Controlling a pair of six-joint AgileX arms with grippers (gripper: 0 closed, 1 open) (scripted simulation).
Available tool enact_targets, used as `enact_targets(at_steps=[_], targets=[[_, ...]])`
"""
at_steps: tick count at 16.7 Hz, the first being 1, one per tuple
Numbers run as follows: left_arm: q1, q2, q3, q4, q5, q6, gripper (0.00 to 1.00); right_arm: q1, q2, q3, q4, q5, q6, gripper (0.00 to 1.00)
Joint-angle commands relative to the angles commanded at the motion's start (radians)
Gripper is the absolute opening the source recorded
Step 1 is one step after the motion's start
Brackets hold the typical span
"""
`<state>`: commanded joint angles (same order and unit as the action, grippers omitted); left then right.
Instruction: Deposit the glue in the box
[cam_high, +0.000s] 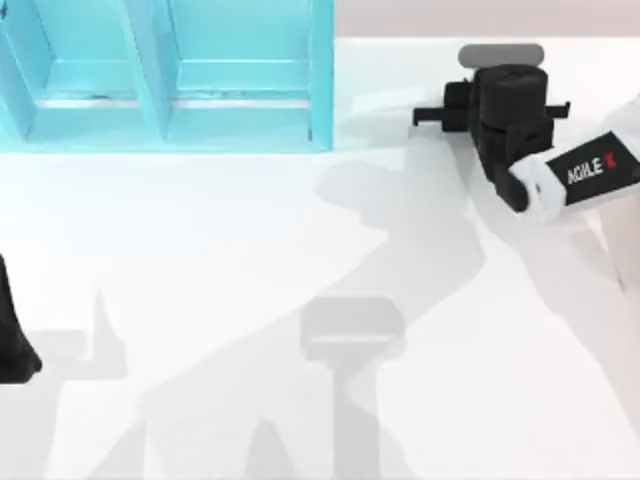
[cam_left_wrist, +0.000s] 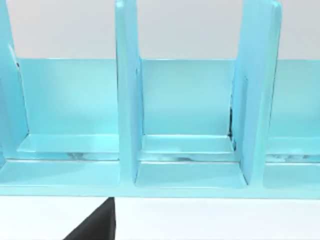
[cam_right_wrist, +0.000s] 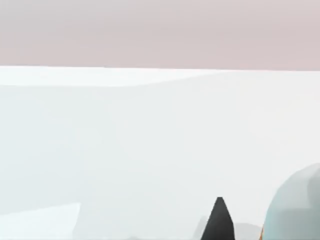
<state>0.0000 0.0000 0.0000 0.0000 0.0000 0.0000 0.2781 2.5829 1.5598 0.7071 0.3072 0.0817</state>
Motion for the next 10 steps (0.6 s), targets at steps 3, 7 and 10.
enact_targets(at_steps=[3,7,10], targets=[[0.000,0.000,0.000,0.000,0.000,0.000,1.00,0.000,0.000,0.000,0.000,0.000,0.000,0.00],[0.000,0.000,0.000,0.000,0.000,0.000,1.00,0.000,0.000,0.000,0.000,0.000,0.000,0.00],[0.000,0.000,0.000,0.000,0.000,0.000,1.00,0.004,-0.005,-0.001,-0.003,-0.001,0.002,0.00]])
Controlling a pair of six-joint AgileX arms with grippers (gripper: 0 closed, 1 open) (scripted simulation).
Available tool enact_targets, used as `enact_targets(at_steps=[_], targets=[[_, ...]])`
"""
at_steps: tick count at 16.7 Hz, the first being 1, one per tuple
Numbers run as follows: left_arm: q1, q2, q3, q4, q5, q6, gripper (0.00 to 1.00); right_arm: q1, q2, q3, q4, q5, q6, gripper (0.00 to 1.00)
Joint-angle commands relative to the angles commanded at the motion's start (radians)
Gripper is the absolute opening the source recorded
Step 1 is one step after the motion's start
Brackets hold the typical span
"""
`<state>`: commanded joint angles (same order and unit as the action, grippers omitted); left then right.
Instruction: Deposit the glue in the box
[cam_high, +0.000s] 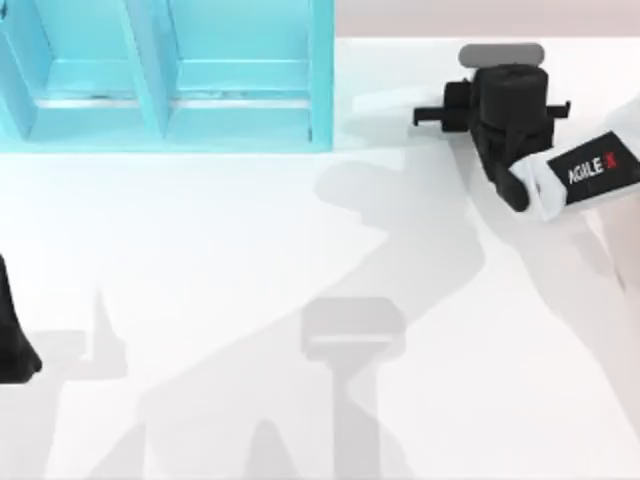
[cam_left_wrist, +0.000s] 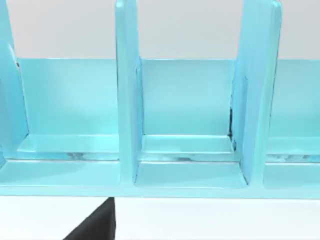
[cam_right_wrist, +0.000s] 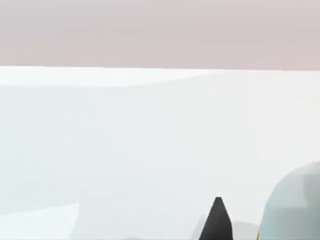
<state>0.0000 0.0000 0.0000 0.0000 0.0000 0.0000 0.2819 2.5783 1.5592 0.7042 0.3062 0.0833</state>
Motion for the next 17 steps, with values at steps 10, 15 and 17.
enact_targets(at_steps=[10,15,17], targets=[[0.000,0.000,0.000,0.000,0.000,0.000,1.00,-0.001,-0.224,0.015,-0.243,-0.001,0.001,0.00],[0.000,0.000,0.000,0.000,0.000,0.000,1.00,0.000,-0.231,0.016,-0.251,-0.002,0.003,0.00],[0.000,0.000,0.000,0.000,0.000,0.000,1.00,-0.006,-0.237,0.020,-0.259,-0.009,-0.007,0.00]])
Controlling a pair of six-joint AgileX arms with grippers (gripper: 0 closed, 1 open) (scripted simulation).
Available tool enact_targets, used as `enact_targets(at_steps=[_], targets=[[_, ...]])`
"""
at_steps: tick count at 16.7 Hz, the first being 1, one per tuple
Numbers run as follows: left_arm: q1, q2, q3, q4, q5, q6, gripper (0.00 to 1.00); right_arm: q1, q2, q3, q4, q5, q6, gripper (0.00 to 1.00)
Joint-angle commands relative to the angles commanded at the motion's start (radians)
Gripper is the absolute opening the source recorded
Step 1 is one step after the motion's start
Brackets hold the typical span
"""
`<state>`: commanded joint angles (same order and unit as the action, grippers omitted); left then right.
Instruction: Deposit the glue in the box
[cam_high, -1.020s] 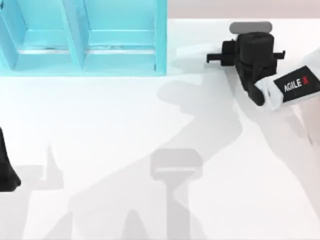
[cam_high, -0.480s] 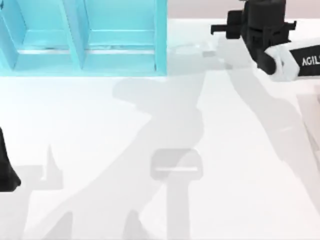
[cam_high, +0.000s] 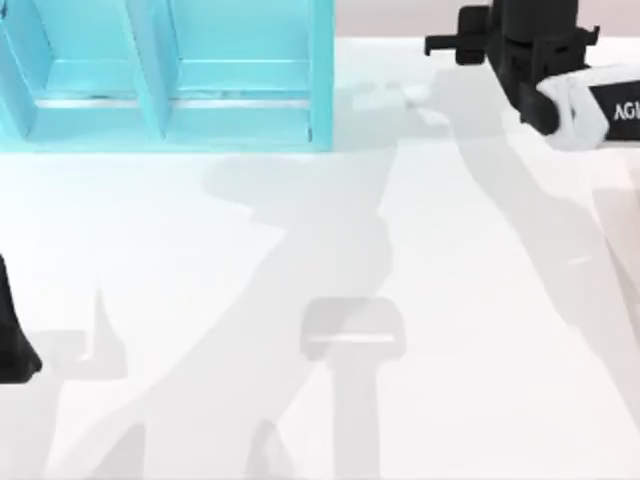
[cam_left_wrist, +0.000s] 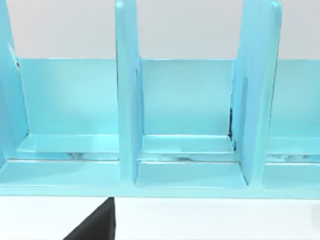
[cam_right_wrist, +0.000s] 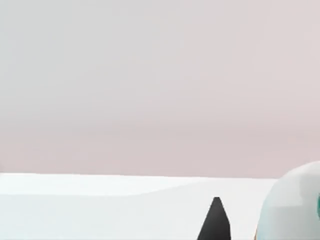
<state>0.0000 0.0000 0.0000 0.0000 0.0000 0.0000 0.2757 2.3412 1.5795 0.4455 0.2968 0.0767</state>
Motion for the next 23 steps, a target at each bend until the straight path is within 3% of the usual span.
enact_targets(at_steps=[3,7,14,23], targets=[[0.000,0.000,0.000,0.000,0.000,0.000,1.00,-0.054,-0.046,0.030,-0.074,-0.064,-0.093,0.00],[0.000,0.000,0.000,0.000,0.000,0.000,1.00,-0.201,-0.130,0.075,-0.287,-0.229,-0.361,0.00],[0.000,0.000,0.000,0.000,0.000,0.000,1.00,-0.595,-0.250,0.081,-0.882,-0.662,-1.091,0.00],[0.000,0.000,0.000,0.000,0.000,0.000,1.00,-1.112,-0.243,-0.088,-1.679,-1.249,-2.043,0.00]])
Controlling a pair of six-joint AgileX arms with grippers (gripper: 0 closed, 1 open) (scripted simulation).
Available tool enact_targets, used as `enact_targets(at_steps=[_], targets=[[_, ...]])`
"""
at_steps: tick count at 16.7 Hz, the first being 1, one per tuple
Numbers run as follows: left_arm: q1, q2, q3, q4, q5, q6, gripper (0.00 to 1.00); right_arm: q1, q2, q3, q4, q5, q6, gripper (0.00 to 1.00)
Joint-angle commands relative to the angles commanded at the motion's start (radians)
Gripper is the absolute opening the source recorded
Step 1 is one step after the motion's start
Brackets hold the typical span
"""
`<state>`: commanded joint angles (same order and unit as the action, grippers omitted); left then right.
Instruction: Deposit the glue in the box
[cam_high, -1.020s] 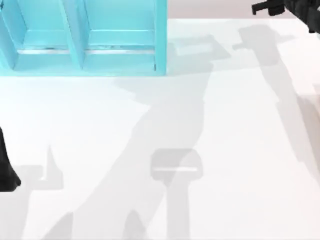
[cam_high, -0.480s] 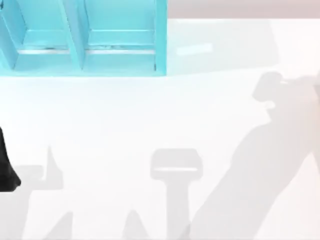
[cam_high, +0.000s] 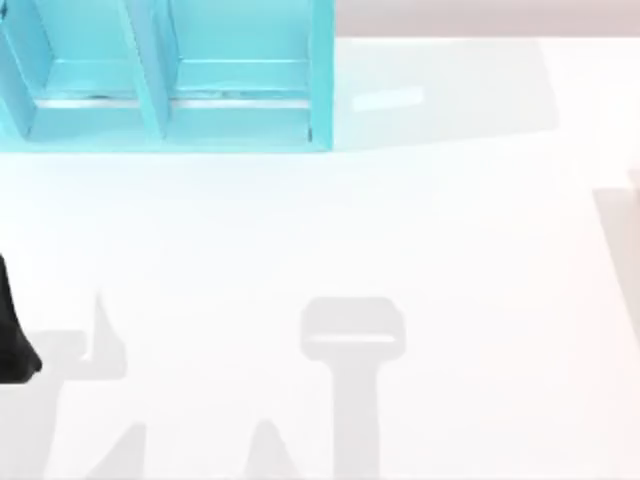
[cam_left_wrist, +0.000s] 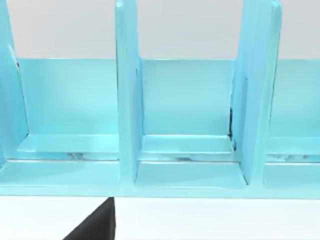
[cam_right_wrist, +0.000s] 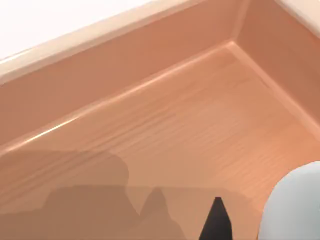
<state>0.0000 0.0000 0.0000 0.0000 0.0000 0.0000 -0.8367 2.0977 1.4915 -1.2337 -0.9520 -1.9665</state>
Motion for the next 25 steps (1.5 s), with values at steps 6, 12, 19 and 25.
enact_targets(at_steps=[6,12,19,25], targets=[[0.000,0.000,0.000,0.000,0.000,0.000,1.00,-0.188,0.031,-0.106,-0.279,-0.219,-0.311,0.00],[0.000,0.000,0.000,0.000,0.000,0.000,1.00,-0.196,0.031,-0.112,-0.296,-0.233,-0.329,0.00],[0.000,0.000,0.000,0.000,0.000,0.000,1.00,-0.129,-0.007,-0.194,-0.086,-0.270,-0.156,0.00],[0.000,0.000,0.000,0.000,0.000,0.000,1.00,-0.055,-0.019,-0.299,0.226,-0.306,0.083,0.00]])
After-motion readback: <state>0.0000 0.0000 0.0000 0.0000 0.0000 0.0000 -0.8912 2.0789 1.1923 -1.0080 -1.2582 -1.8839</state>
